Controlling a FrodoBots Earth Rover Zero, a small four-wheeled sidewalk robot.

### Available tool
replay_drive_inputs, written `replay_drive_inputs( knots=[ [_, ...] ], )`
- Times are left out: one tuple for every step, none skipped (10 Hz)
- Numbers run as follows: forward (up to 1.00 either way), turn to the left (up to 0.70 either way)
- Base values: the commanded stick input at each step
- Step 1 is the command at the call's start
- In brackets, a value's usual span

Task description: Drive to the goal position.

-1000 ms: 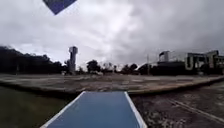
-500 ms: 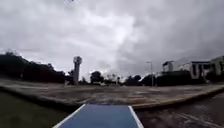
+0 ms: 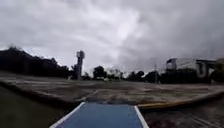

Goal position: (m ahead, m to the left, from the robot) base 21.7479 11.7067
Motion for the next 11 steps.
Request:
replay_drive_inputs(
  knots=[
    [0.50, 0.00],
    [0.50, 0.00],
    [0.50, 0.00],
    [0.50, 0.00],
    [0.50, 0.00],
    [0.50, 0.00],
    [0.50, 0.00],
    [0.50, 0.00],
    [0.50, 0.00],
    [0.50, 0.00],
    [0.50, 0.00]
  ],
)
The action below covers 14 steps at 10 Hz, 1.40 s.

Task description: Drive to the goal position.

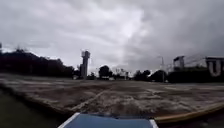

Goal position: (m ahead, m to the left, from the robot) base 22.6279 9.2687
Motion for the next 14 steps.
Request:
replay_drive_inputs(
  knots=[
    [0.50, 0.00],
    [0.50, 0.00],
    [0.50, 0.00],
    [0.50, 0.00],
    [0.50, 0.00],
    [0.50, 0.00],
    [0.50, 0.00],
    [0.50, 0.00],
    [0.50, 0.00],
    [0.50, 0.00],
    [0.50, 0.00],
    [0.50, 0.00],
    [0.50, 0.00],
    [0.50, 0.00]
  ],
)
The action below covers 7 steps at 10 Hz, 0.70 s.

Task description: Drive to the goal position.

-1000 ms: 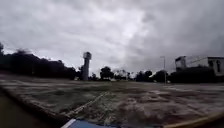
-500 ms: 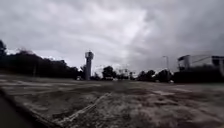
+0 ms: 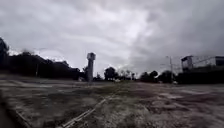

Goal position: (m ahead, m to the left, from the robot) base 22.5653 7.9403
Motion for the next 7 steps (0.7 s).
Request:
replay_drive_inputs(
  knots=[
    [0.50, 0.00],
    [0.50, 0.00],
    [0.50, 0.00],
    [0.50, 0.00],
    [0.50, 0.00],
    [0.50, 0.00],
    [0.50, 0.00]
  ],
)
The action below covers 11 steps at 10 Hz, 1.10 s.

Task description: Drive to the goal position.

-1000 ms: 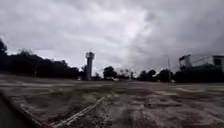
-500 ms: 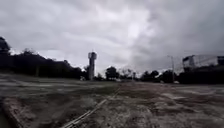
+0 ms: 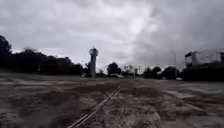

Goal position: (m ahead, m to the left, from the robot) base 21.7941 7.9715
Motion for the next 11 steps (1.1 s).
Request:
replay_drive_inputs(
  knots=[
    [0.50, 0.00],
    [0.50, 0.00],
    [0.50, 0.00],
    [0.50, 0.00],
    [0.50, 0.00],
    [0.50, 0.00],
    [0.50, 0.00],
    [0.50, 0.00],
    [0.50, 0.00],
    [0.50, 0.00],
    [0.59, 0.00]
  ],
)
